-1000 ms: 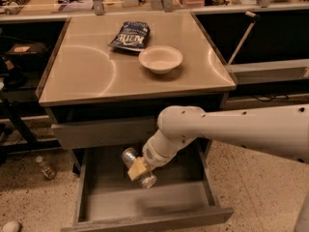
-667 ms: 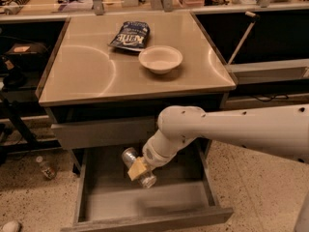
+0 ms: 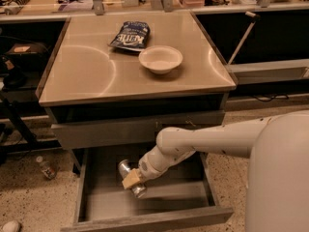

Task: Place redbull can into middle drawer

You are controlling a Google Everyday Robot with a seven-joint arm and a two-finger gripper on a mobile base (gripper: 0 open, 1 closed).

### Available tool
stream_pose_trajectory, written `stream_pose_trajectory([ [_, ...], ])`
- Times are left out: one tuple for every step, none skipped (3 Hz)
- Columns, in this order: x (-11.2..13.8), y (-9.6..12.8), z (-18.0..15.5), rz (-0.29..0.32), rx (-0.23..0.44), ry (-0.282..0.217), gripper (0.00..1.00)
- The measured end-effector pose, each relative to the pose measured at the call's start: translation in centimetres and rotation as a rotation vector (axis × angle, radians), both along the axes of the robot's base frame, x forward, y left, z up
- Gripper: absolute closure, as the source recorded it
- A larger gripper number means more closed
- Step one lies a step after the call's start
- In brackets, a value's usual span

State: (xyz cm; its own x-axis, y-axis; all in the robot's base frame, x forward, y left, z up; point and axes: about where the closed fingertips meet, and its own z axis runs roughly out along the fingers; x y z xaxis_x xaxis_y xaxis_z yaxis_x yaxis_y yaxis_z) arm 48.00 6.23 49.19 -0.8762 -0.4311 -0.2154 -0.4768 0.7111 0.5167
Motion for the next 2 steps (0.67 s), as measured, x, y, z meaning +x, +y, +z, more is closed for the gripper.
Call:
stream_pose_trajectory([
  [0.1,1.1,-4.6,-0.032,0.053,0.056,1.00],
  [0.0,1.5,-8.1,-0.060,0.073,0.098,1.00],
])
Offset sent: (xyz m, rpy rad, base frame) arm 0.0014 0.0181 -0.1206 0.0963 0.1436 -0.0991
